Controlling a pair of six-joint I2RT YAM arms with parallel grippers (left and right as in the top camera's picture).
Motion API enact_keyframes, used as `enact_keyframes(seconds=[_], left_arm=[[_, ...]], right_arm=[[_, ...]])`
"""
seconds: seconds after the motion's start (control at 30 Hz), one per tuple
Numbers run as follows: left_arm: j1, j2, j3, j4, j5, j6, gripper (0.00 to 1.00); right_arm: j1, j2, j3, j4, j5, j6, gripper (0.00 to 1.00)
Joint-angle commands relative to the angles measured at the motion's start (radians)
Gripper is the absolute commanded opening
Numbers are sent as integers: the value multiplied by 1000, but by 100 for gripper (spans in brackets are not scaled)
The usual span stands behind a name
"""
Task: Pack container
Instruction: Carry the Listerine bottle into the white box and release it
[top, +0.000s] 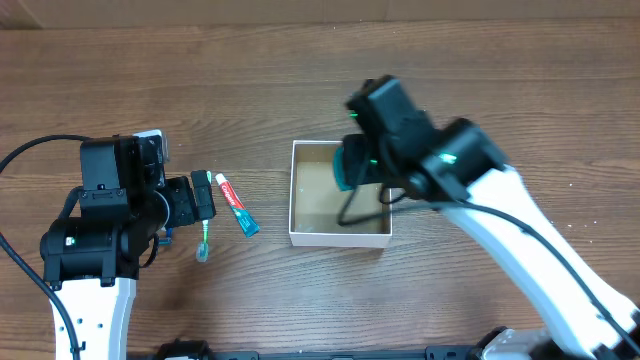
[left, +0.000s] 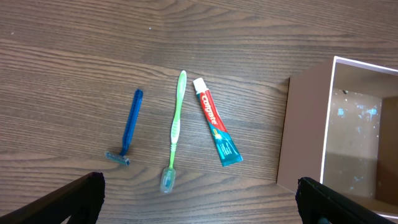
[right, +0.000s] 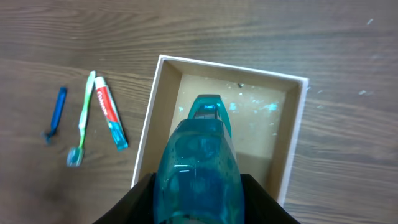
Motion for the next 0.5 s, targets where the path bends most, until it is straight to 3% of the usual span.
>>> enact_keyframes(seconds=[0.0,0.47], left_arm=[[-2,1,27,1,14,11,100],[-2,5,27,1,14,11,100]], right_arm=[[0,109,18,54,46,83,4],[0,357,18,189,-44,120,4]])
